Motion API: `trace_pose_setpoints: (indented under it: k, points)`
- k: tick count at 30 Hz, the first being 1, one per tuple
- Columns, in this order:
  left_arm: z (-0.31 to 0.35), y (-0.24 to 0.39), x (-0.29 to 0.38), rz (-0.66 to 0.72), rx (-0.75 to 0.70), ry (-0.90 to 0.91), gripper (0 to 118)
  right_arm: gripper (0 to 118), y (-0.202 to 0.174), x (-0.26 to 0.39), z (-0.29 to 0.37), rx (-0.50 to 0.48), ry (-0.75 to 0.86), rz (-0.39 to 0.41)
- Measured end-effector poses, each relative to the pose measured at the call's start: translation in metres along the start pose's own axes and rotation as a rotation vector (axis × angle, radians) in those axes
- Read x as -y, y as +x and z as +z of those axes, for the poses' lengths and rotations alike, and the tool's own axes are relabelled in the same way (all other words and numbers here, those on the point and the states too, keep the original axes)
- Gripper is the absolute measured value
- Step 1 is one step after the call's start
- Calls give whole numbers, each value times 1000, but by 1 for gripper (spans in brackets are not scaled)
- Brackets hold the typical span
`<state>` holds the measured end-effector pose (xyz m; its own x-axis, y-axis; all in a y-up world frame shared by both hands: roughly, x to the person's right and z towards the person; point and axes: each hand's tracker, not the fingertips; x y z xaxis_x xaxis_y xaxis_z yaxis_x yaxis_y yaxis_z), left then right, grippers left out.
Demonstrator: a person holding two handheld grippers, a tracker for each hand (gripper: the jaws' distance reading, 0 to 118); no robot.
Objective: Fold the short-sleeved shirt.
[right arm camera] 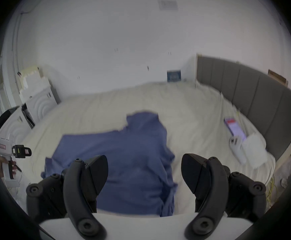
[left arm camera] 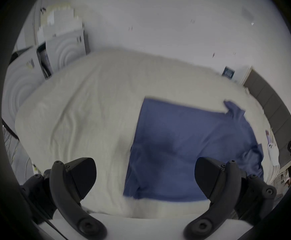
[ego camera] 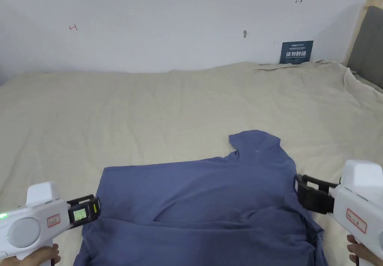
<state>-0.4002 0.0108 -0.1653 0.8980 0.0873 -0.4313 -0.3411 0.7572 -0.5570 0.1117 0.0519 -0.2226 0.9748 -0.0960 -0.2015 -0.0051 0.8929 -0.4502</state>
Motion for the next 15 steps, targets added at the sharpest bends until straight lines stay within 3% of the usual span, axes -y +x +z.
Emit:
trace_pose_setpoints:
  k: [3,6,12,14,15]
  points:
    - [17,18,-16,-28,-6,121,115,91,-12,-11,6,22,122,56]
    - [30,36,-18,-47,-9,281,100,90,-18,-13,6,62,208,85]
    - [35,62,4,-132,5,501,81,88,-34,-6,11,86,301,95]
    - [37,66,11,-156,65,532,66,67,-39,-5,12,82,315,93]
    - [37,68,13,-160,101,529,56,49,-40,-3,12,87,324,95]
